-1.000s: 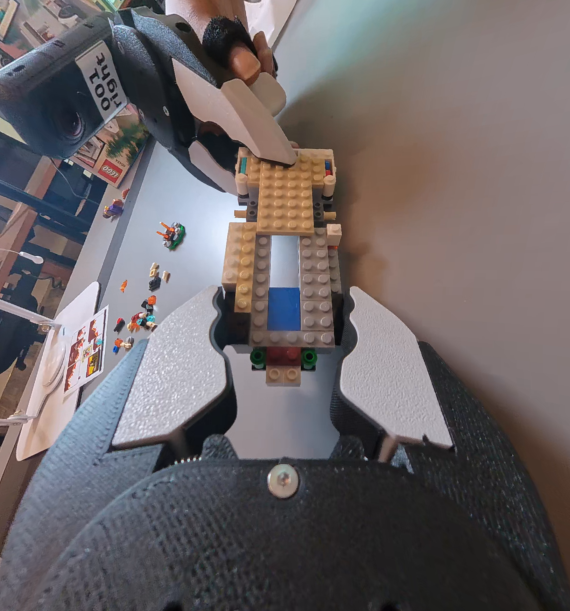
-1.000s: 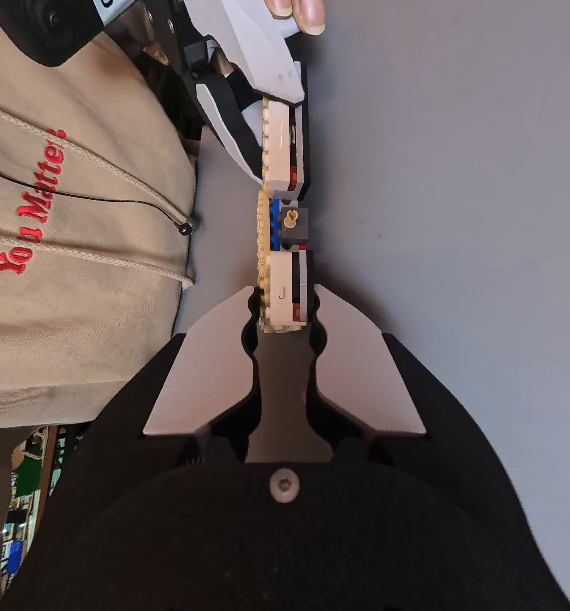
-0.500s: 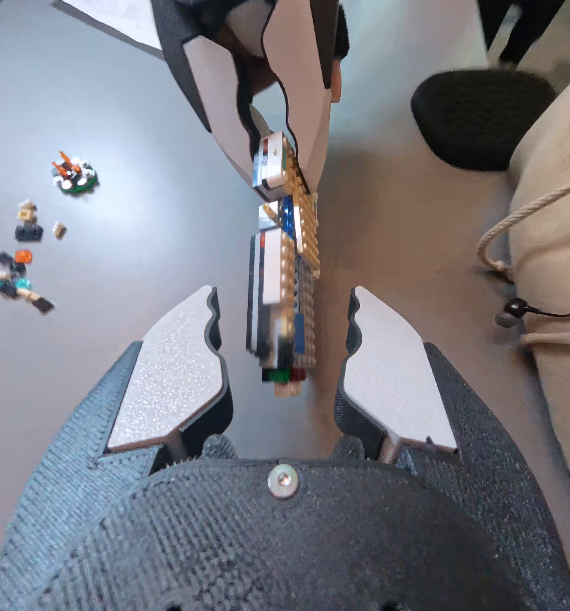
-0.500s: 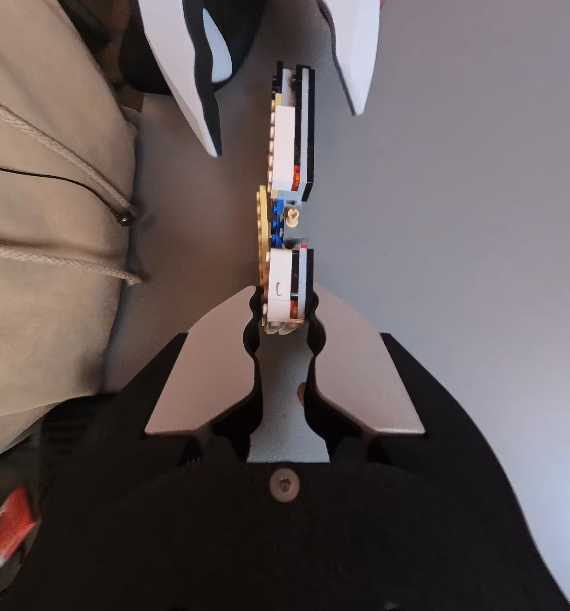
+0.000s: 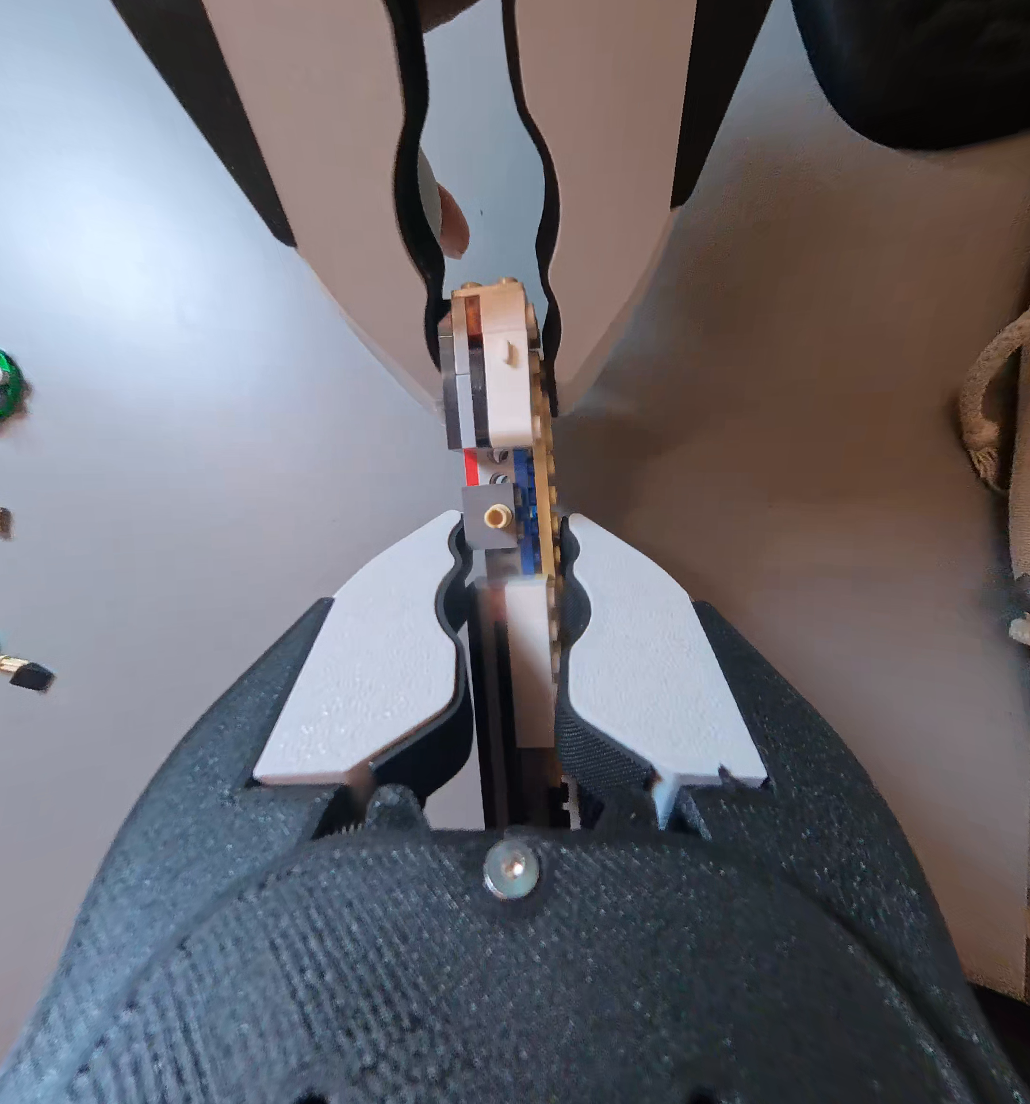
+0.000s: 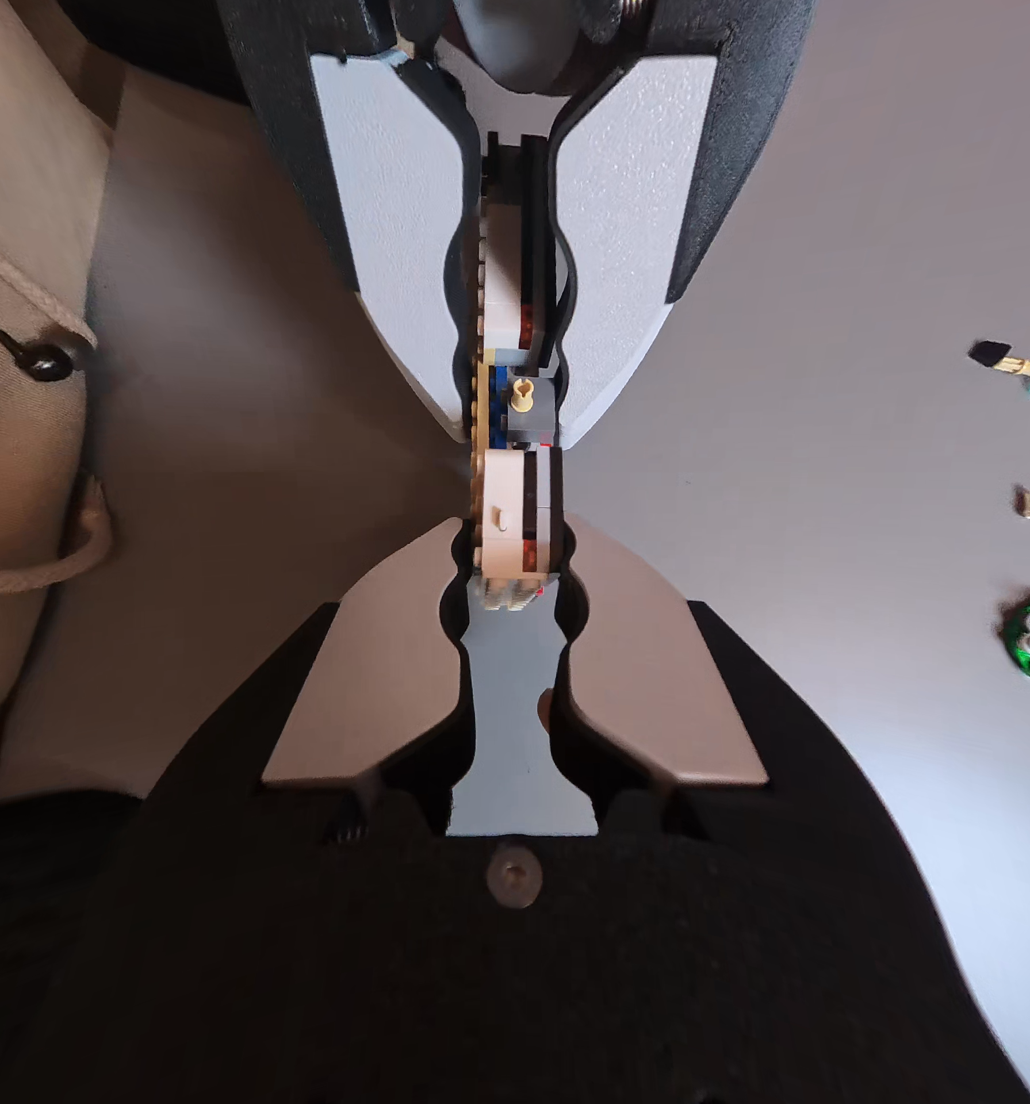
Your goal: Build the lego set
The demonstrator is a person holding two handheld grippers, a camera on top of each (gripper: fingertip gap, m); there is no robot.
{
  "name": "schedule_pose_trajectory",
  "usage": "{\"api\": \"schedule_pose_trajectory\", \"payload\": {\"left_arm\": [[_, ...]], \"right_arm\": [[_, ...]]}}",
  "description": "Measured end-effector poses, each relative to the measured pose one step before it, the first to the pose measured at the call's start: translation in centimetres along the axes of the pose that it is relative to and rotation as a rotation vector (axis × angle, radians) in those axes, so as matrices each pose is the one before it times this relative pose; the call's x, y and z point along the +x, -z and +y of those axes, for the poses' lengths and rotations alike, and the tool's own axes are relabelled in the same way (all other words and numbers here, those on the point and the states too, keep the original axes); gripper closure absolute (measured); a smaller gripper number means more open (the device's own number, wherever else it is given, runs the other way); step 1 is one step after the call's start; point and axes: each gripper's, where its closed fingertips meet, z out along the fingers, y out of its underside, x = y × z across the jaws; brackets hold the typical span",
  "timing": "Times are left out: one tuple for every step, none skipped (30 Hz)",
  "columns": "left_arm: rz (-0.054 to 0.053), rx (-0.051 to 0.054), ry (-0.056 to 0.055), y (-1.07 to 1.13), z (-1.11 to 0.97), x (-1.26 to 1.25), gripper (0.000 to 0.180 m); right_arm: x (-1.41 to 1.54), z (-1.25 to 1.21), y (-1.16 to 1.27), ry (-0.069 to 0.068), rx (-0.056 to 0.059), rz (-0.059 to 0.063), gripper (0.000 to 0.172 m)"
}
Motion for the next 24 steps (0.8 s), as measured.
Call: {"api": "schedule_pose_trajectory", "payload": {"left_arm": [[-0.0047,-0.0080,-0.0075,-0.011,0.065,0.072,0.153],[-0.0065,-0.0079,-0.0059,-0.020,0.067,0.029,0.153],[-0.0035,-0.0083,-0.0023,-0.057,0.084,0.012,0.153],[-0.0013,-0.0068,-0.0048,-0.047,0.099,0.020,0.153],[0.0006,-0.0060,-0.0031,-0.037,0.096,0.039,0.153],[0.0048,-0.0044,-0.0013,-0.029,0.068,0.116,0.154],[0.0026,-0.0052,-0.0022,-0.051,0.090,0.072,0.154],[0.0000,-0.0045,-0.0044,-0.042,0.068,-0.020,0.154],[0.0042,-0.0012,0.0001,-0.031,0.032,-0.016,0.154],[0.0079,-0.0002,0.0036,-0.018,-0.006,-0.013,0.154],[0.0021,0.0000,0.0039,0.028,-0.004,-0.130,0.154],[0.0066,0.0076,0.0069,0.046,-0.098,-0.095,0.154],[0.0093,0.0035,0.0068,0.014,-0.035,-0.053,0.154],[0.0027,0.0032,0.0037,0.026,-0.018,-0.114,0.154],[0.0040,0.0029,0.0012,0.023,-0.025,-0.057,0.154],[0.0020,0.0014,0.0006,0.025,-0.019,-0.039,0.154],[0.0025,0.0018,-0.0013,0.008,-0.028,0.010,0.154],[0.0029,-0.0028,-0.0027,-0.037,0.019,0.043,0.154],[0.0009,-0.0037,-0.0061,-0.035,0.044,0.053,0.154],[-0.0022,-0.0033,-0.0039,-0.005,0.035,0.003,0.154],[-0.0002,-0.0024,0.0004,-0.017,0.032,0.016,0.154],[0.0012,-0.0023,0.0001,-0.037,0.038,0.022,0.154],[-0.0006,-0.0031,-0.0019,-0.035,0.041,0.019,0.154],[-0.0025,-0.0051,-0.0051,-0.012,0.063,0.012,0.154]], "right_arm": [[-0.055,-0.024,-0.062,0.0078,0.0146,0.0136,0.147],[-0.017,0.019,-0.079,0.0117,0.0092,0.0150,0.147],[-0.020,0.052,-0.118,0.0128,0.0070,0.0147,0.147],[-0.025,0.035,-0.122,0.0080,0.0110,0.0119,0.147],[-0.070,0.007,-0.121,0.0023,0.0162,0.0067,0.147],[-0.096,0.000,-0.110,0.0037,0.0184,0.0042,0.147],[-0.052,0.018,-0.117,0.0051,0.0177,0.0077,0.146],[0.009,0.007,-0.103,0.0005,0.0173,0.0087,0.146],[0.021,0.005,-0.042,-0.0050,0.0163,0.0057,0.146],[0.081,0.023,0.021,-0.0116,0.0128,0.0063,0.146],[0.169,-0.035,0.102,-0.0116,0.0159,0.0103,0.145],[0.097,-0.105,0.147,-0.0081,0.0206,0.0041,0.144],[0.086,-0.090,0.126,-0.0076,0.0168,0.0036,0.143],[0.140,-0.064,0.066,-0.0054,0.0128,0.0083,0.142],[0.078,-0.027,0.011,-0.0019,0.0100,0.0050,0.142],[0.083,-0.021,-0.011,-0.0014,0.0098,0.0063,0.142],[0.002,-0.016,-0.049,-0.0019,0.0086,0.0009,0.143],[-0.099,0.035,-0.077,-0.0022,0.0043,-0.0072,0.144],[-0.080,0.032,-0.049,-0.0007,0.0040,-0.0054,0.145],[-0.032,0.028,-0.040,-0.0035,0.0055,-0.0035,0.145],[-0.030,0.053,-0.053,-0.0068,0.0044,-0.0036,0.146],[-0.036,0.071,-0.063,-0.0053,0.0025,-0.0022,0.146],[-0.042,0.058,-0.058,-0.0038,0.0014,-0.0017,0.146],[-0.032,0.012,-0.050,-0.0032,0.0033,-0.0003,0.147]]}}
